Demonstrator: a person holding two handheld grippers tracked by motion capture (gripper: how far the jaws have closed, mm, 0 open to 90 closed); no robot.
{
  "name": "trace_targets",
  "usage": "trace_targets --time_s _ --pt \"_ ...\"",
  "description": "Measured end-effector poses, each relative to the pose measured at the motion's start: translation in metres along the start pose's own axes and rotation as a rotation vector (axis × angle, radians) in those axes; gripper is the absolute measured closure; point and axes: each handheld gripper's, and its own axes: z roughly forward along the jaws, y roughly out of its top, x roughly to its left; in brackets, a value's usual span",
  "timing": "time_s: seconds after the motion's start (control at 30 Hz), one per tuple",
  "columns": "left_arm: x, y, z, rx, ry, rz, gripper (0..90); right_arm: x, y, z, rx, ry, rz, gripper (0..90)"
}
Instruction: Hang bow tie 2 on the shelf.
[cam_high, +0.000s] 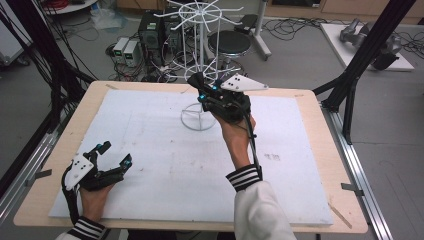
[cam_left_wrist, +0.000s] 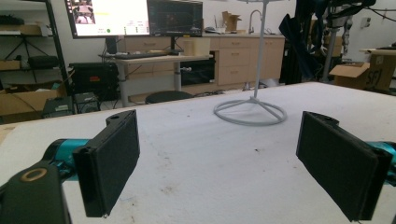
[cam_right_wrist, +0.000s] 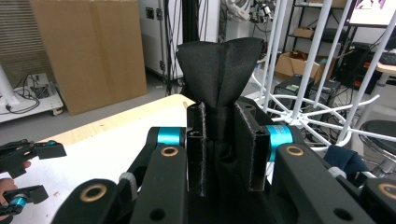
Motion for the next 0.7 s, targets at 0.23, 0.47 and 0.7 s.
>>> trace_targets --time_s 0.23,0.47,0.7 --pt "0.000 0.000 0.000 -0.001 0.001 0.000 13.9 0.000 -0.002 0.007 0.007 -0.001 0.009 75.8" --pt "0.000 0.000 0.000 0.000 -0.002 0.001 13.9 0.004 -0.006 0.016 0.039 0.000 -0.006 75.8" --pt "0.000 0.000 0.000 0.000 -0.003 -0.001 13.9 0.006 -0.013 0.022 0.071 -0.006 -0.007 75.7"
